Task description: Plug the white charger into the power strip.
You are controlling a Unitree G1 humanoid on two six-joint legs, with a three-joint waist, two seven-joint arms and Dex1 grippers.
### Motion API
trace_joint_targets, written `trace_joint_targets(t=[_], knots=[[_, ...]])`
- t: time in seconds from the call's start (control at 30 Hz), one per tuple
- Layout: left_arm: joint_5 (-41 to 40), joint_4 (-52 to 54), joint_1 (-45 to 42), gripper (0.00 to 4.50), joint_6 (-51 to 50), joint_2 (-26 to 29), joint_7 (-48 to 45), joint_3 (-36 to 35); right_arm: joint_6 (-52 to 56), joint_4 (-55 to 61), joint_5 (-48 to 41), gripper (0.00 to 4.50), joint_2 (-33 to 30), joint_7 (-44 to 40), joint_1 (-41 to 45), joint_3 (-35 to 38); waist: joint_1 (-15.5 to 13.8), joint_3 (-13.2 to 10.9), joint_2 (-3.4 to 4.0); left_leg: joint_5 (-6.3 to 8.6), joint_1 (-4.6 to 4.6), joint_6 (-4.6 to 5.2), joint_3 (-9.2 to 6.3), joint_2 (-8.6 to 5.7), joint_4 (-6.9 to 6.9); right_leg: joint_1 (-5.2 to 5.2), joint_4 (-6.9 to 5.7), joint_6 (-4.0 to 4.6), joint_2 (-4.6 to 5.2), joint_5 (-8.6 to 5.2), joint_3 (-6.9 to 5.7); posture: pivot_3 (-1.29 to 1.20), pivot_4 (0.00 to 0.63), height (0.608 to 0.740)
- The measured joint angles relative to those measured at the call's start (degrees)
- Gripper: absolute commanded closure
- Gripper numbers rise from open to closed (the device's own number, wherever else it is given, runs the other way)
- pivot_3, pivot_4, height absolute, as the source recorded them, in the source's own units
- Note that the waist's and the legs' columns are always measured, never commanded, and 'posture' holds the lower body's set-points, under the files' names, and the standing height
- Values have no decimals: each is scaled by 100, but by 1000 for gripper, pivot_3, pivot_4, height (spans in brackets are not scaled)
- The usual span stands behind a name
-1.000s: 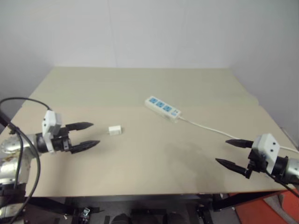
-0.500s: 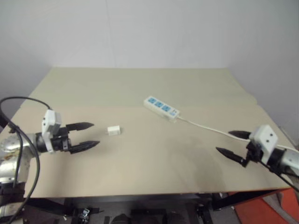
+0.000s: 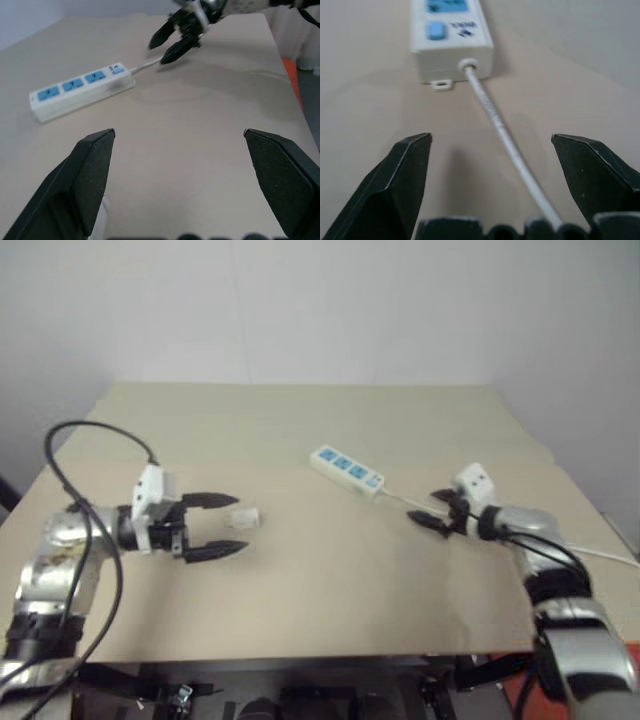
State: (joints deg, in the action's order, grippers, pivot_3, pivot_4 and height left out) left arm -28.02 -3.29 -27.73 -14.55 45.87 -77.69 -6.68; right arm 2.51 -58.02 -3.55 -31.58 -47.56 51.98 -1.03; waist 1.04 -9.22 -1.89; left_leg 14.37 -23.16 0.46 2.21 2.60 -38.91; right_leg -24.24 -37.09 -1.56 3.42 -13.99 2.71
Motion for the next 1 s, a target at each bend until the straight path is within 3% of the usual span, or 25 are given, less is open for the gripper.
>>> trace_joint_targets(t=[0.07, 0.17, 0.53, 0.57, 0.77, 0.87, 1.0], knots=[[13, 0, -50, 0, 36, -50, 17, 52, -126, -451, 179, 24, 43, 169, 180, -62, -1, 0, 0, 0, -7, 0, -1, 1, 0, 0, -4, 0, 0, 0, -2, 0, 150, 740], [17, 7, -59, 0, 42, -104, 68, 106, -250, -933, 281, 564, 114, 214, 398, -49, 24, 0, 0, 0, -8, 0, 1, 1, -4, 3, -3, -2, 3, 2, 1, 0, 150, 740], [95, 32, -93, 0, 126, -176, 74, 211, -533, -1105, 427, 4308, 138, 18, 419, -49, 45, 1, 2, 0, 8, -1, 0, 1, -3, 8, -2, -2, 1, 2, 0, 0, 150, 740], [97, 22, -107, 0, 159, -199, 72, 238, -562, -1103, 447, 4491, 138, 15, 419, -50, 53, 1, 2, 0, 7, -1, 0, 2, -3, 8, -2, -2, 1, 2, 0, 0, 150, 740], [101, -31, -291, 0, 206, -280, 48, 350, -595, -751, 450, 4491, 117, -126, 213, -49, 72, 1, 2, 0, 3, -1, -2, 3, -3, 6, -3, -2, 0, 2, -1, 0, 150, 740], [102, -95, -378, 0, 210, -314, 33, 387, -486, 456, 305, 4491, -46, -509, -548, -35, 49, 2, 2, 0, -3, 0, -9, 4, -3, 6, -9, -2, 0, 2, -8, 0, 150, 740], [101, -132, -415, 0, 210, -343, 15, 424, 243, 3010, -139, 4491, -423, -868, -2172, 95, -35, 2, 4, 1, -14, 2, -15, 5, -6, 3, -8, -3, 0, 2, -14, 0, 150, 740]])
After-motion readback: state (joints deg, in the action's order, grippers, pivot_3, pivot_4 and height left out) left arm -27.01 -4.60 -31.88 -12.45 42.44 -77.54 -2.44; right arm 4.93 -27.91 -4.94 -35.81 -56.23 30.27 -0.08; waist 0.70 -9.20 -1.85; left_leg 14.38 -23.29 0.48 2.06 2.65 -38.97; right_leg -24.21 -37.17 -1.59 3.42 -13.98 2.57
